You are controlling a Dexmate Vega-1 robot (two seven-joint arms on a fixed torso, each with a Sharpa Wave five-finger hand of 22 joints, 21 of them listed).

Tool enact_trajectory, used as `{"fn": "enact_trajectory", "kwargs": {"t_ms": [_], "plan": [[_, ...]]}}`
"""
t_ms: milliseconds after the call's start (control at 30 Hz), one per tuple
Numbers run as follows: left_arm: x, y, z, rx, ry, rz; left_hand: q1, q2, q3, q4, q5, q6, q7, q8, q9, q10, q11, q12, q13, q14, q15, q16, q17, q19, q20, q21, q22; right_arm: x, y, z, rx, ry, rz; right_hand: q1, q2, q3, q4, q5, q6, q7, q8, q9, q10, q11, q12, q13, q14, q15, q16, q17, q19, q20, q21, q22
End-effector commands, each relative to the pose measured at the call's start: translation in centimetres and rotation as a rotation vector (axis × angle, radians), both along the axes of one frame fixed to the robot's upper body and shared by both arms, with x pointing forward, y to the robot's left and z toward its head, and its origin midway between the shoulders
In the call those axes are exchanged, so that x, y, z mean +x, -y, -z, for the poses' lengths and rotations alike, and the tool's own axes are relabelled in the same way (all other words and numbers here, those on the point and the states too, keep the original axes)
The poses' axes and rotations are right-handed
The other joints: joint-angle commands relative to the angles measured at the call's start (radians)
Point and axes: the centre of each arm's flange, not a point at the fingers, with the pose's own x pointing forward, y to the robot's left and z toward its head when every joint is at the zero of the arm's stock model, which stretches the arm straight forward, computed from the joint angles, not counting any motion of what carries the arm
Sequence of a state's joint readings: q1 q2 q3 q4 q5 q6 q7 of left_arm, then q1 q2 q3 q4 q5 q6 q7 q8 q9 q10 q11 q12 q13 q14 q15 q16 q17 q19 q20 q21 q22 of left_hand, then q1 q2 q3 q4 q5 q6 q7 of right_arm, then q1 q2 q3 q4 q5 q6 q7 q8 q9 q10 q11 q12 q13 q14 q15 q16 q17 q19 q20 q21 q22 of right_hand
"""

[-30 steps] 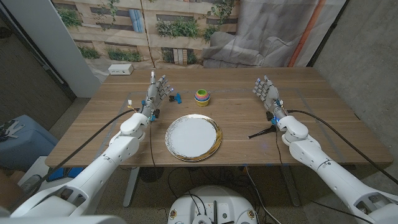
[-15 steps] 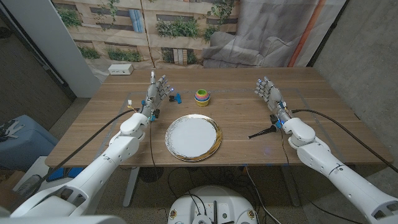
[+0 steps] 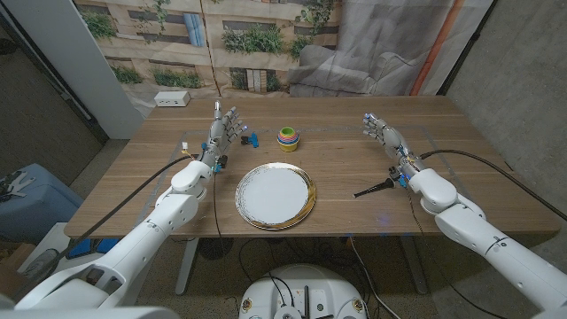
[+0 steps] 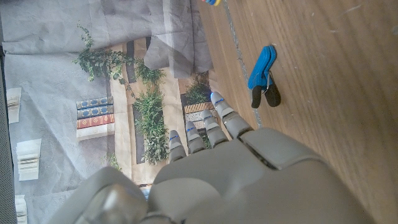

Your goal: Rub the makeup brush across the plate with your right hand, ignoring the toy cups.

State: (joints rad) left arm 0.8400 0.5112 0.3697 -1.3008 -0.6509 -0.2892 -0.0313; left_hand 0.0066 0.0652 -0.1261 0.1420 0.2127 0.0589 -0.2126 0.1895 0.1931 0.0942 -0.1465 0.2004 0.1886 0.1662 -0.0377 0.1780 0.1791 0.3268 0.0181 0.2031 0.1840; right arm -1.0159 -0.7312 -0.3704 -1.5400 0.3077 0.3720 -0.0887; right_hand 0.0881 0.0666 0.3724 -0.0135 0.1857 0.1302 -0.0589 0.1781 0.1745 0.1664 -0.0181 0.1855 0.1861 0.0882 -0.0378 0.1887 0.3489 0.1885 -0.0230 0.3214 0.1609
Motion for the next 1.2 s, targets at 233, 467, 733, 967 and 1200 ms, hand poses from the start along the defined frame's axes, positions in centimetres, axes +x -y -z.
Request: {"fn": "enact_trajectory", "kwargs": {"t_ms": [233,467,733,967,1200], "plan": [[0.0,0.0,0.0,-0.001,0.000,-0.001,-0.001,0.014,-0.001,0.007,0.004,-0.001,-0.008,0.007,0.002,0.001,-0.010,0.007,0.003,0.008,-0.014,0.007,0.001,0.009,0.000,0.006,0.004,-1.9,0.0,0.2,-0.266,0.133,0.101,0.025,-0.001,0.008,-0.025,0.005,0.004,-0.012,0.009,0.003,0.009,-0.007,0.009,0.001,0.016,-0.008,0.008,-0.011,0.017,-0.005,-0.012,0.004],[0.0,0.0,0.0,-0.001,0.000,-0.001,-0.001,0.014,-0.001,0.007,0.004,-0.001,-0.008,0.008,0.002,0.001,-0.010,0.007,0.002,0.007,-0.014,0.007,0.001,0.008,0.000,0.006,0.004,-3.1,0.0,0.4,-0.393,0.155,0.124,0.035,-0.002,0.010,-0.042,0.002,-0.015,-0.024,0.003,0.003,-0.009,-0.019,0.002,0.002,0.000,-0.009,0.005,-0.023,0.016,-0.004,-0.027,0.004],[0.0,0.0,0.0,0.000,0.000,0.000,-0.001,0.014,-0.001,0.007,0.004,-0.002,-0.008,0.007,0.002,0.001,-0.009,0.007,0.003,0.007,-0.014,0.007,0.001,0.008,0.000,0.006,0.004,-4.7,0.2,0.8,-0.601,0.177,0.233,0.040,-0.008,0.009,-0.057,-0.002,-0.040,-0.024,-0.001,0.003,-0.029,-0.026,-0.003,0.002,-0.014,-0.005,0.003,-0.033,0.012,0.000,-0.042,0.004],[0.0,0.0,0.0,0.000,0.000,0.000,-0.001,0.014,-0.001,0.007,0.004,-0.002,-0.008,0.007,0.002,0.000,-0.011,0.007,0.002,0.008,-0.013,0.007,0.001,0.008,0.000,0.006,0.004,-5.7,0.4,1.9,-0.678,0.188,0.240,0.058,-0.030,0.008,-0.086,-0.004,-0.068,-0.045,-0.004,0.004,-0.030,-0.032,0.002,0.003,-0.019,-0.001,0.004,-0.046,0.022,0.005,-0.054,0.004],[0.0,0.0,0.0,0.000,0.000,0.000,-0.001,0.014,-0.001,0.007,0.004,-0.002,-0.008,0.007,0.002,0.000,-0.012,0.007,0.003,0.008,-0.013,0.007,0.001,0.008,-0.001,0.006,0.004,-6.3,0.4,2.5,-0.789,0.227,0.274,0.060,-0.044,0.003,-0.099,-0.006,-0.087,-0.052,-0.004,0.005,-0.036,-0.041,0.001,0.004,-0.037,0.000,0.001,-0.053,0.025,0.015,-0.063,0.005]]}}
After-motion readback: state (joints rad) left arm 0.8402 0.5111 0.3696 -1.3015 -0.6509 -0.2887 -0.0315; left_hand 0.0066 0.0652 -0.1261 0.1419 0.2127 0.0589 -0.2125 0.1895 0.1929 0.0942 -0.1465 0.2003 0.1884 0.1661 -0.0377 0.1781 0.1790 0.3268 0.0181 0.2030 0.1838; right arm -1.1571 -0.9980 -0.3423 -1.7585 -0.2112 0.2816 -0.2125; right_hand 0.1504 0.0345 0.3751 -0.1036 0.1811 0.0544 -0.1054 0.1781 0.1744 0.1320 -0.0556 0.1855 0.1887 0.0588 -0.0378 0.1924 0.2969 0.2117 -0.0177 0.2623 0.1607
